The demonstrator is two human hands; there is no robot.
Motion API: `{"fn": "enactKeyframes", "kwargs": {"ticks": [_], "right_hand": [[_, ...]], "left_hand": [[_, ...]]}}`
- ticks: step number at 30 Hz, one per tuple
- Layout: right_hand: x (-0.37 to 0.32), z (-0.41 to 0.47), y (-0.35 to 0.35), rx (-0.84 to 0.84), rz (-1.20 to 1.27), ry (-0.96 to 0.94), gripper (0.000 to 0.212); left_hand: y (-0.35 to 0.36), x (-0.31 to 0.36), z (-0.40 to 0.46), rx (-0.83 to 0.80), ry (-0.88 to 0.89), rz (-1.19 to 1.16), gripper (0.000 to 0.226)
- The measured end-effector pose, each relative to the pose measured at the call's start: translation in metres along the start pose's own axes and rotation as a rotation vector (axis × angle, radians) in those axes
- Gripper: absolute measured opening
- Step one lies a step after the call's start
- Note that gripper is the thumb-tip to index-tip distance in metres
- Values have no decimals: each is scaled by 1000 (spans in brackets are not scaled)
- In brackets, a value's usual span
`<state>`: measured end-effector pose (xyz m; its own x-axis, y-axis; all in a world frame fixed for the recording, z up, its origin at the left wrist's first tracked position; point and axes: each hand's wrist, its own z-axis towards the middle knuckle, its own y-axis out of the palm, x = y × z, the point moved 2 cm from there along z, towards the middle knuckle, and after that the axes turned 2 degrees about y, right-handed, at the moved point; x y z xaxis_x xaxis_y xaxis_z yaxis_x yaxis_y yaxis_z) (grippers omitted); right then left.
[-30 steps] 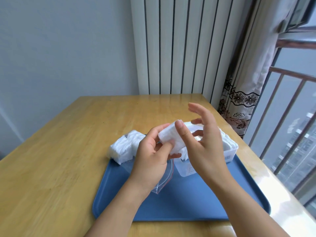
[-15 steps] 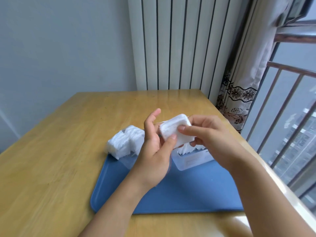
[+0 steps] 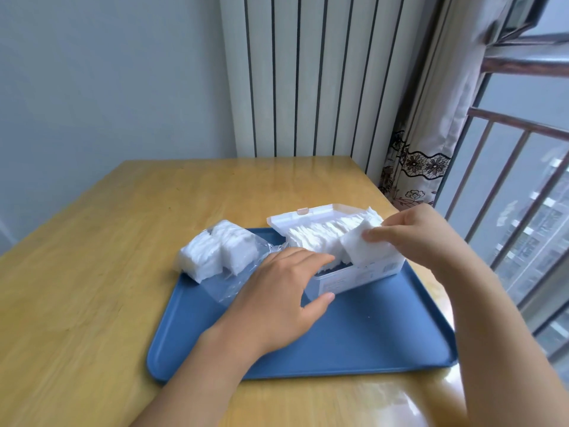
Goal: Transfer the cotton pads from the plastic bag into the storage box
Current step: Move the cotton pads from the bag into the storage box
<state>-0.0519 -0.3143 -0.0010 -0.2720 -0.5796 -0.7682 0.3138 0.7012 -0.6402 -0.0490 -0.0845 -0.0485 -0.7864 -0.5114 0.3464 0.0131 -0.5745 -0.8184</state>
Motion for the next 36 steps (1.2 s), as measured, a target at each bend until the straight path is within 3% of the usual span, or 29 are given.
{"fn": "enactKeyframes", "kwargs": {"ticks": [3, 8, 13, 17, 20, 22, 24, 27, 31, 33, 36], "right_hand": [[4, 4, 3, 27, -188, -3, 57], [3, 10, 14, 143, -510, 41, 30], [0, 11, 17, 252, -569, 94, 35], [14, 22, 17, 168, -474, 110, 72], [15, 23, 18, 38, -234, 116, 107], [14, 24, 19, -28, -114, 137, 120], [12, 23, 19, -57, -134, 157, 102], [12, 24, 21, -67, -241, 187, 47], [15, 25, 19, -51, -234, 186, 30], [16, 20, 17, -112, -222, 160, 48], [14, 10, 11, -168, -79, 100, 97]], "left_hand": [[3, -3, 1, -29, 14, 46, 34], [2, 0, 2, -15, 17, 36, 19], [0, -2, 2, 6, -9, 21, 11], [1, 0, 1, 5, -2, 17, 14], [1, -1, 1, 8, 2, -2, 15], [0, -1, 0, 14, 3, -12, 15], [1, -1, 1, 18, 10, -21, 16], [1, -2, 0, 24, 21, -31, 17], [-1, 0, 0, 21, 5, -87, 17], [-12, 2, 2, 125, -15, -210, 17], [-41, -10, 3, 460, -121, -362, 20]]}}
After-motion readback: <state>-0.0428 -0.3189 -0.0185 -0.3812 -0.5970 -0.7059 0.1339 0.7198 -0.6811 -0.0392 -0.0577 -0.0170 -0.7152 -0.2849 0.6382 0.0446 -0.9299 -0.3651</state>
